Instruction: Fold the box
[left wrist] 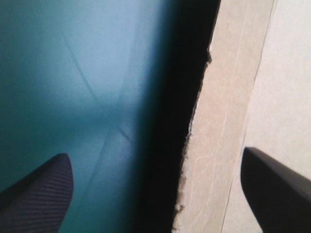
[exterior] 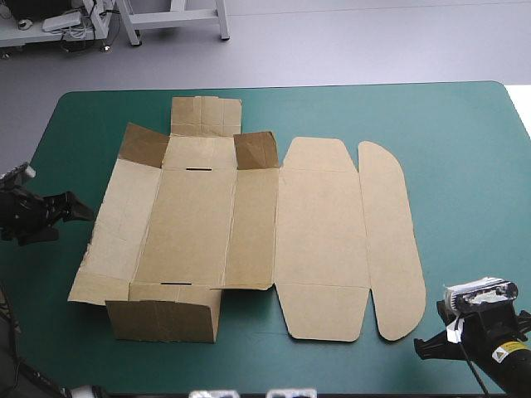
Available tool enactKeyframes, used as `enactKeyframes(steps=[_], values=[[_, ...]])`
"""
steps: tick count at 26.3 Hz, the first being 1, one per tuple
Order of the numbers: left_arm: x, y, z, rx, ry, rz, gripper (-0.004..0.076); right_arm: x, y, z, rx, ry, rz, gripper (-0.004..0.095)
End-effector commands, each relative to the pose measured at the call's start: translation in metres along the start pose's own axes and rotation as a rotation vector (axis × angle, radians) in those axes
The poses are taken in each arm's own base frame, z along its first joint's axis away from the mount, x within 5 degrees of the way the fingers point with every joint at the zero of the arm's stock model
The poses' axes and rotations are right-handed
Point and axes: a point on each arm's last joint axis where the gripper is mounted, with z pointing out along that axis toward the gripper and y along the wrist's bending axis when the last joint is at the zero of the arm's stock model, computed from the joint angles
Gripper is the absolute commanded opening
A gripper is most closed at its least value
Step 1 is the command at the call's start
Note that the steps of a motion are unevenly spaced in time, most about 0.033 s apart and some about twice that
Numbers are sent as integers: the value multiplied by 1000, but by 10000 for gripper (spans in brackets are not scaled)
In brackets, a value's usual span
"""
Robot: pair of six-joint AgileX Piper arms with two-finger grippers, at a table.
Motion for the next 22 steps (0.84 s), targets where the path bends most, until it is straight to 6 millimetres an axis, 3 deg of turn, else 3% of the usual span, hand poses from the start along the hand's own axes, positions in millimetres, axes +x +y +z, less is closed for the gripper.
enactKeyframes(steps=[1, 5, 22], values=[[10, -16, -7, 93, 23, -5, 672, -11, 0, -4, 6, -69, -3, -18], [10, -24, -1, 172, 2, 14, 673, -11, -1, -4, 7, -71, -3, -18], [14, -59, 48, 208, 180, 138, 672, -11, 0, -4, 6, -69, -3, -18]])
